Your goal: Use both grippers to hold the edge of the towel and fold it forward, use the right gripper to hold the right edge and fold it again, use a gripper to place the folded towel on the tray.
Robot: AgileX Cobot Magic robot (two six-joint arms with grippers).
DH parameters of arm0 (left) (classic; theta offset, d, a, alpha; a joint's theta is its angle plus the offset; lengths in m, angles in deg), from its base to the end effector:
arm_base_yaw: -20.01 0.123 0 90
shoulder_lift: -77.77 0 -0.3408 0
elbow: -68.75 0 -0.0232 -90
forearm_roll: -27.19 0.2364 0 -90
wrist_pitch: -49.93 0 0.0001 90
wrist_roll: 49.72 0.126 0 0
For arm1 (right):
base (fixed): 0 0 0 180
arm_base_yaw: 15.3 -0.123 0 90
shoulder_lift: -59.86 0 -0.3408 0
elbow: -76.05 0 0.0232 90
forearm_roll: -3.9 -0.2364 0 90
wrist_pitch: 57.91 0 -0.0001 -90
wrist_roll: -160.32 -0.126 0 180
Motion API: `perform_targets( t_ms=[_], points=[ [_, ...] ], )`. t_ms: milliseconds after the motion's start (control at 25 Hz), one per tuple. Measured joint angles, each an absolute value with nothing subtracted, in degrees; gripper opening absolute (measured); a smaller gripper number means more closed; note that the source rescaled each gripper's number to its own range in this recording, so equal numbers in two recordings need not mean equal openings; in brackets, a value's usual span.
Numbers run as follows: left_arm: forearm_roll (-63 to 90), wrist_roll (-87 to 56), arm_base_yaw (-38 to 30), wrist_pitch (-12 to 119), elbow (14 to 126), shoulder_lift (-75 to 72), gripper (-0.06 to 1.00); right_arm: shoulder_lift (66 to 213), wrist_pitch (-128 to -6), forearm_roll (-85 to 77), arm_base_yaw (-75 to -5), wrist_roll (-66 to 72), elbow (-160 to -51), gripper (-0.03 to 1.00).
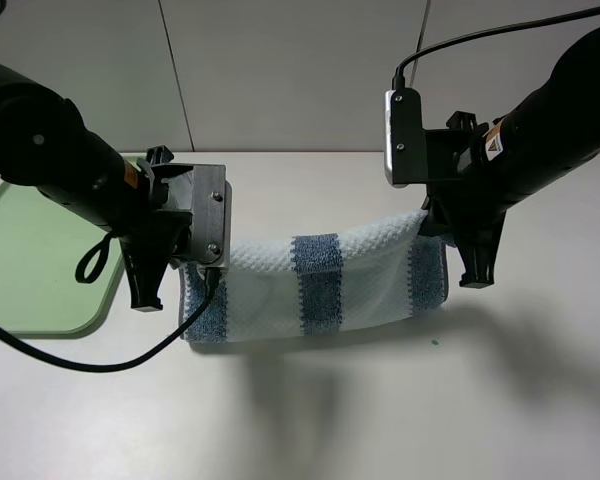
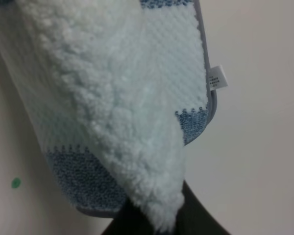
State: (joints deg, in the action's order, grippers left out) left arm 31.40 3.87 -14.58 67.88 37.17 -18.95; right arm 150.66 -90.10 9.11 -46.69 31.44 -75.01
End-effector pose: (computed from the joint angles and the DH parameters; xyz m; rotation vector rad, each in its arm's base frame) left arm 0.2566 -0.1735 0.2284 1.8397 1.7830 0.1836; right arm 0.2429 0.1411 0.2557 -1.8203 1.9443 -0.2028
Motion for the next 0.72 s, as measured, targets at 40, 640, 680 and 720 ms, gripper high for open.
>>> perform_targets(
  t_ms=[40, 640, 680, 720],
  points=[
    [31.4, 3.8, -14.6, 67.8, 37.2, -19.0, 0.01, 150.7, -90.1, 9.1, -46.7, 31.4, -75.0, 0.00],
    [31.4, 3.5, -14.5, 63.9, 35.3, -19.0, 0.99, 150.7, -92.4, 29.0, -46.6, 3.9, -74.6, 1.00],
    [31.4, 3.5, -14.5, 63.9, 35.3, -19.0, 0.99, 150.7, -92.4, 29.1, -46.6, 3.9, -74.6, 1.00],
    [31.4, 3.5, -14.5, 63.9, 35.3, -19.0, 1.00, 150.7, -92.4, 29.1, -46.6, 3.9, -74.6, 1.00]
  ],
)
